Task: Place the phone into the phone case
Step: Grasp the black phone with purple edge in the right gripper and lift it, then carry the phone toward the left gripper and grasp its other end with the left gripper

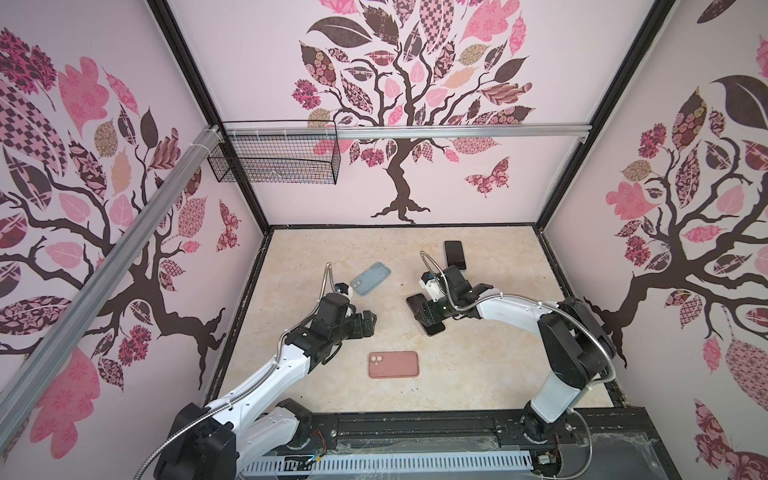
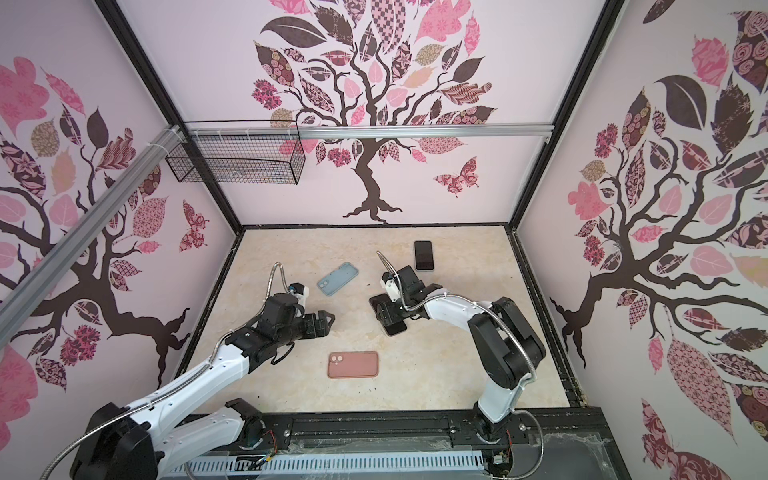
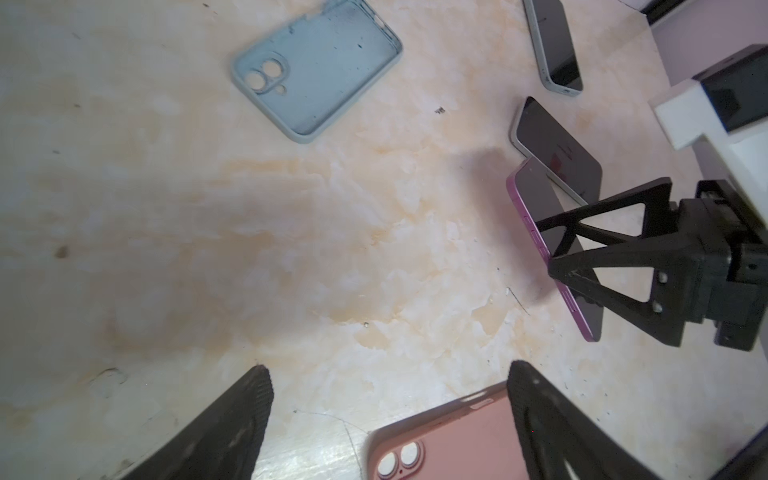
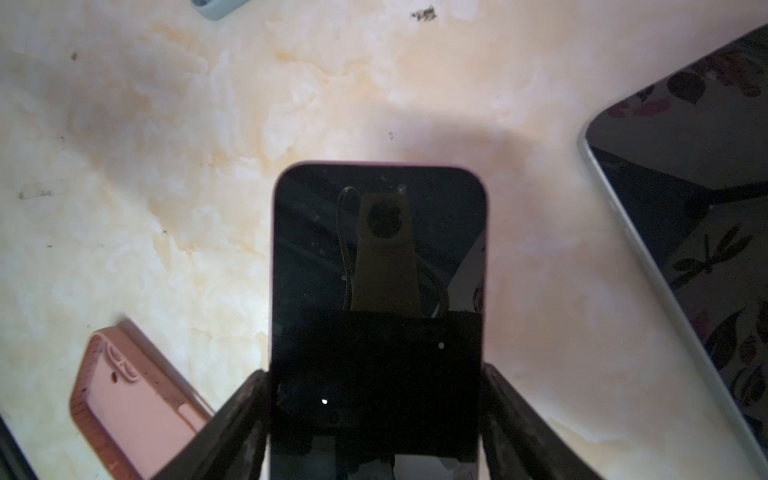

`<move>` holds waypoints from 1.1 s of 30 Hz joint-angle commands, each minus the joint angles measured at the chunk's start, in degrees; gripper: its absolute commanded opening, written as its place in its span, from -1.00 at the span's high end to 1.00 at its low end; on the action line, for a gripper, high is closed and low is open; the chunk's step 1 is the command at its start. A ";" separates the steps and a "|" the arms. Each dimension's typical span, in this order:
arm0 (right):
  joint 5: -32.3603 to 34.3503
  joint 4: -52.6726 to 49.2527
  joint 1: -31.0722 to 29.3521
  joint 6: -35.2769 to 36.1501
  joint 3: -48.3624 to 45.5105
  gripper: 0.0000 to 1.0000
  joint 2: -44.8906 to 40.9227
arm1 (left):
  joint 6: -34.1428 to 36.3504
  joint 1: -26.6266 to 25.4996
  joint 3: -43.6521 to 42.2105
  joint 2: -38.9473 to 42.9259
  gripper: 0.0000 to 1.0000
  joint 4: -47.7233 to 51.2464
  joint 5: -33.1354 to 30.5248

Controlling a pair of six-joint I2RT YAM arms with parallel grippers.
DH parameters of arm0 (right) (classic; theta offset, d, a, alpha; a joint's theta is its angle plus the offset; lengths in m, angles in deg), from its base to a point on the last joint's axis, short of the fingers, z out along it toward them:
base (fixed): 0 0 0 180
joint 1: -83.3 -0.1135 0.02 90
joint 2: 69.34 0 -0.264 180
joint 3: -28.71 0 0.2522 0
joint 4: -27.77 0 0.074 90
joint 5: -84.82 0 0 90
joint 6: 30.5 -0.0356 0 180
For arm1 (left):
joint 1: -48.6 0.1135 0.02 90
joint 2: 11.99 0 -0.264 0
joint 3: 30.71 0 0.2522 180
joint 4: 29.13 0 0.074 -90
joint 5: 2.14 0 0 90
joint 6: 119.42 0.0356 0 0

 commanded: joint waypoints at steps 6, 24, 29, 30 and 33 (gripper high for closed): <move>-2.92 6.19 -3.24 0.41 -4.62 0.37 -10.78 | -3.07 0.52 5.18 -8.05 -0.72 -7.67 18.66; -3.13 5.78 -9.35 1.39 -5.76 0.37 -16.72 | -11.80 0.73 5.53 -11.59 -0.34 -17.90 29.21; -3.09 5.21 -10.47 1.47 -5.47 0.37 -17.69 | -14.88 1.16 4.96 -13.20 -0.17 -21.68 31.35; -2.94 4.94 -10.70 1.66 -5.39 0.37 -17.78 | -15.33 1.26 5.00 -13.42 -0.15 -22.44 31.81; -2.46 4.67 -11.28 1.89 -5.46 0.37 -18.05 | -16.34 1.42 5.55 -13.77 -0.07 -23.44 32.92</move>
